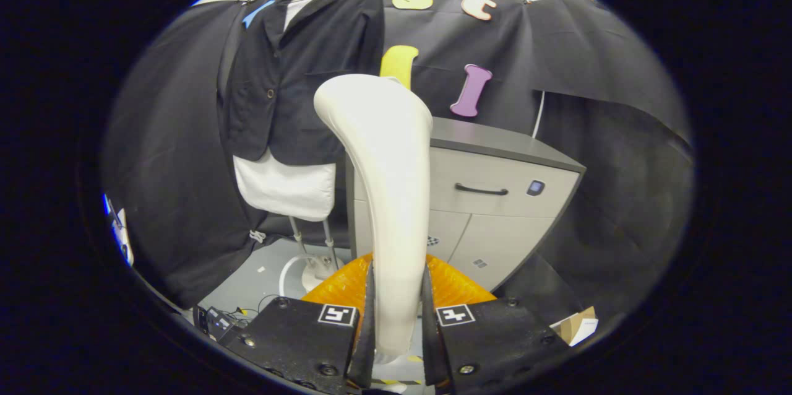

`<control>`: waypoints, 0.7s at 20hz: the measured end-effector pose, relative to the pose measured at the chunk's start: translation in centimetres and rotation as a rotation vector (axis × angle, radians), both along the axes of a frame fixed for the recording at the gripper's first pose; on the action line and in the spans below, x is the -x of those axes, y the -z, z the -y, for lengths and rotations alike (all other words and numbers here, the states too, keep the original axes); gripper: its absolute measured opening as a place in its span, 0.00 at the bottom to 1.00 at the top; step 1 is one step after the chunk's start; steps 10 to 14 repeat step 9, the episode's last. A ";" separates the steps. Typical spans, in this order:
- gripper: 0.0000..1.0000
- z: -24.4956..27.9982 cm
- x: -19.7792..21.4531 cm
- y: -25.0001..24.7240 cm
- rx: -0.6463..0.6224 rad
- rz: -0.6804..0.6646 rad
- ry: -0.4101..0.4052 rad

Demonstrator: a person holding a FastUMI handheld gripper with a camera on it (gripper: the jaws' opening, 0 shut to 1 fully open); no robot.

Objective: Iron the clothes twice with a garment steamer, once on the left side and once on the right side.

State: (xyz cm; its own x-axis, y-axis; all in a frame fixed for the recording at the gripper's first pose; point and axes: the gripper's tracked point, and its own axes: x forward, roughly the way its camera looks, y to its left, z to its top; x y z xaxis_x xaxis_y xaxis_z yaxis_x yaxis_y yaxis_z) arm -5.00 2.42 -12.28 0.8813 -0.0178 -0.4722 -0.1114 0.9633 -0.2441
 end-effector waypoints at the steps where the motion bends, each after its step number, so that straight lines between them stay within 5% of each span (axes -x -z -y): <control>1: 0.34 0.9 0.3 -0.3 0.000 0.002 0.010; 14: 0.34 4.6 1.3 -1.0 -0.009 -0.008 0.038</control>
